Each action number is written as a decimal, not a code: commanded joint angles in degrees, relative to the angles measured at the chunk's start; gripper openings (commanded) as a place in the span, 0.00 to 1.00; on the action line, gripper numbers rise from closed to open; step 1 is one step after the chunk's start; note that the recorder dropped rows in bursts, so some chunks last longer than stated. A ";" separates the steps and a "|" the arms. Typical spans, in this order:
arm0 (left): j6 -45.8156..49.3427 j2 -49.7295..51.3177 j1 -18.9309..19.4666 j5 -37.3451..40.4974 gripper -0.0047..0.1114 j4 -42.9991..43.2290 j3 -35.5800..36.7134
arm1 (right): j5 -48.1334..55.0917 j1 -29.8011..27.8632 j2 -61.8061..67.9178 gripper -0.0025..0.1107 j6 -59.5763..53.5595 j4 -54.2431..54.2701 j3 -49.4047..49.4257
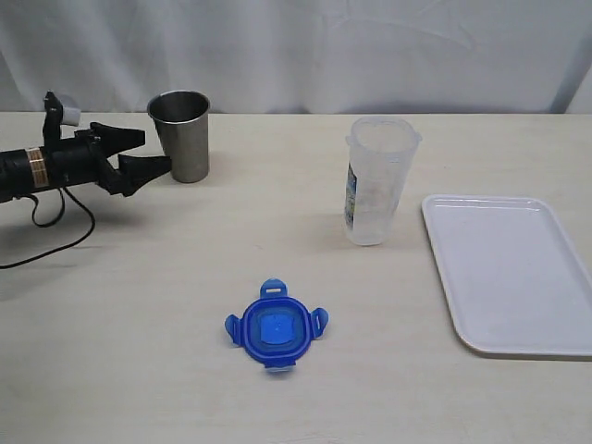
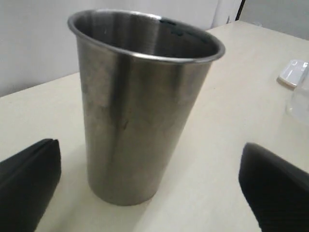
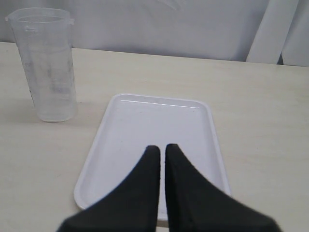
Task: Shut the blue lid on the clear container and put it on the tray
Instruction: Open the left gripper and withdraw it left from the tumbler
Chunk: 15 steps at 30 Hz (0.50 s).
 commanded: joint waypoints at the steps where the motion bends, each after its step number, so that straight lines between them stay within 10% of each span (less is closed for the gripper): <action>1: -3.82 -0.53 3.49 -2.67 0.89 3.78 -0.26 | -0.22 -0.38 -0.25 0.06 0.03 -0.35 0.17; 11: -22.20 -10.33 6.94 -1.32 0.89 16.04 4.67 | -0.22 -0.38 -0.25 0.06 0.03 -0.35 0.17; 15: -20.99 -26.74 6.94 19.49 0.89 17.36 14.72 | -0.22 -0.38 -0.25 0.06 0.03 -0.35 0.17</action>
